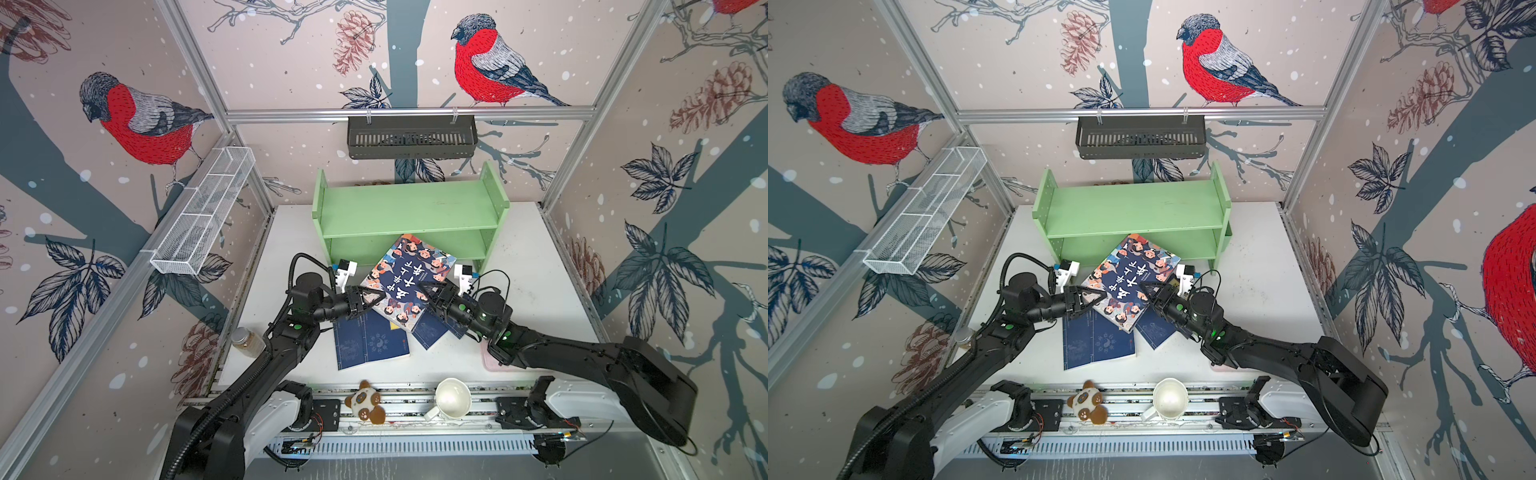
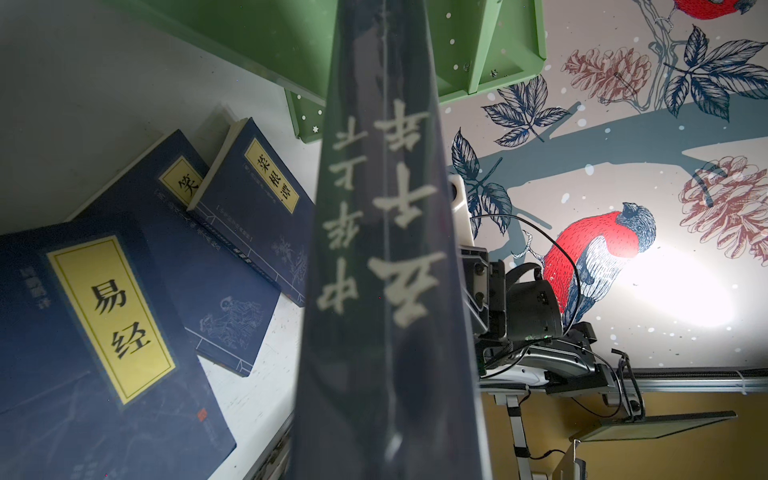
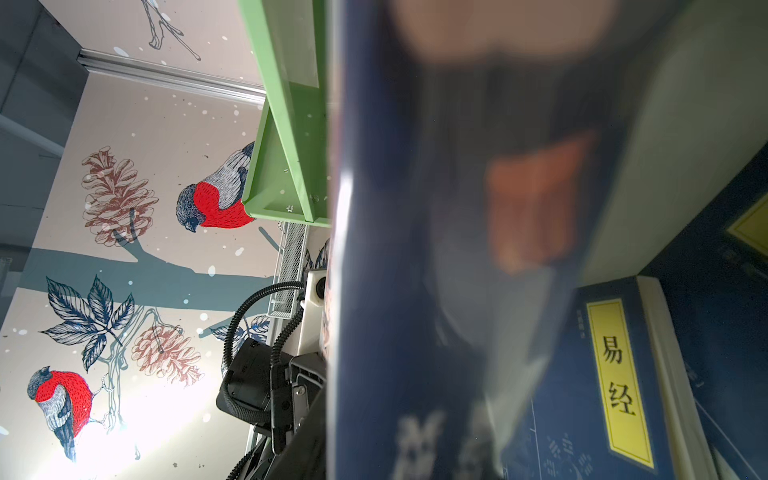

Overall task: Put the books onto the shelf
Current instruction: 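Clamp the illustrated book upright between both grippers and lift it off the blue books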

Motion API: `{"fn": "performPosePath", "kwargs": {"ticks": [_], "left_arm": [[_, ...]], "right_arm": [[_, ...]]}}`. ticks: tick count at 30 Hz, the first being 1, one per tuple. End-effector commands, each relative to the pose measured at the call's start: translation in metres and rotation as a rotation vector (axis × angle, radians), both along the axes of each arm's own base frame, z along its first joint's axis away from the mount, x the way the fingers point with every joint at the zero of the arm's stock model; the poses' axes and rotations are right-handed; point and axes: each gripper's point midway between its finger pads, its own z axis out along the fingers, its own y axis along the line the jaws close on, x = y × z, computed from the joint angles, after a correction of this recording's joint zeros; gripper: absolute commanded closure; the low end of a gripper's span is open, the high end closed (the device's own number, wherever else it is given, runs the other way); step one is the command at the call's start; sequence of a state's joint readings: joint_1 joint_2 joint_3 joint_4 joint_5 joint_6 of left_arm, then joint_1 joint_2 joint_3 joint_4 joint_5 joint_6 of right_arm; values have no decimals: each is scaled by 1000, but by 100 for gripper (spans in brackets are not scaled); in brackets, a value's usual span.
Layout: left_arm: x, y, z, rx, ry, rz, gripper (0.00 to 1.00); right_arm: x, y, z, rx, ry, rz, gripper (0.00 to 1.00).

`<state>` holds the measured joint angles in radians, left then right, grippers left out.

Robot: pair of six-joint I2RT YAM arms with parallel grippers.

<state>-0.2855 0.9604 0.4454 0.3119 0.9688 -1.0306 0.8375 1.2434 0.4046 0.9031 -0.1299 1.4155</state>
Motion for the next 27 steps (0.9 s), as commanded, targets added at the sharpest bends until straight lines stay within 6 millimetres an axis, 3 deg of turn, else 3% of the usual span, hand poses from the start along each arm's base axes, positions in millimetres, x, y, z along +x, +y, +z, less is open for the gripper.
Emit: {"fn": "performPosePath", "kwargs": {"ticks": [1, 3, 6, 8, 9, 13, 17, 21, 27], "left_arm": [[-19, -6, 15, -30, -87, -129, 100], [-24, -7, 17, -38, -100, -162, 100], [-23, -6, 12, -22, -91, -166, 100], [-21, -4, 10, -5, -98, -151, 100], [-18, -3, 10, 6, -106, -141, 96], [-9, 3, 4, 86, -119, -87, 51], [0, 12, -3, 192, -134, -27, 27], [8, 28, -7, 302, -160, 42, 17], [5, 44, -4, 404, -172, 69, 14]], "right_arm": [[5, -6, 41, 114, -125, -32, 64], [8, -6, 34, 110, -111, -35, 69], [10, -5, 32, 114, -105, -32, 87], [11, -4, 32, 120, -104, -30, 91], [12, -3, 33, 122, -104, -30, 95], [17, -2, 35, 133, -98, -45, 98], [23, -8, 34, 140, -83, -94, 99], [30, -16, 37, 145, -85, -149, 99], [41, -22, 36, 147, -61, -222, 99]]}}
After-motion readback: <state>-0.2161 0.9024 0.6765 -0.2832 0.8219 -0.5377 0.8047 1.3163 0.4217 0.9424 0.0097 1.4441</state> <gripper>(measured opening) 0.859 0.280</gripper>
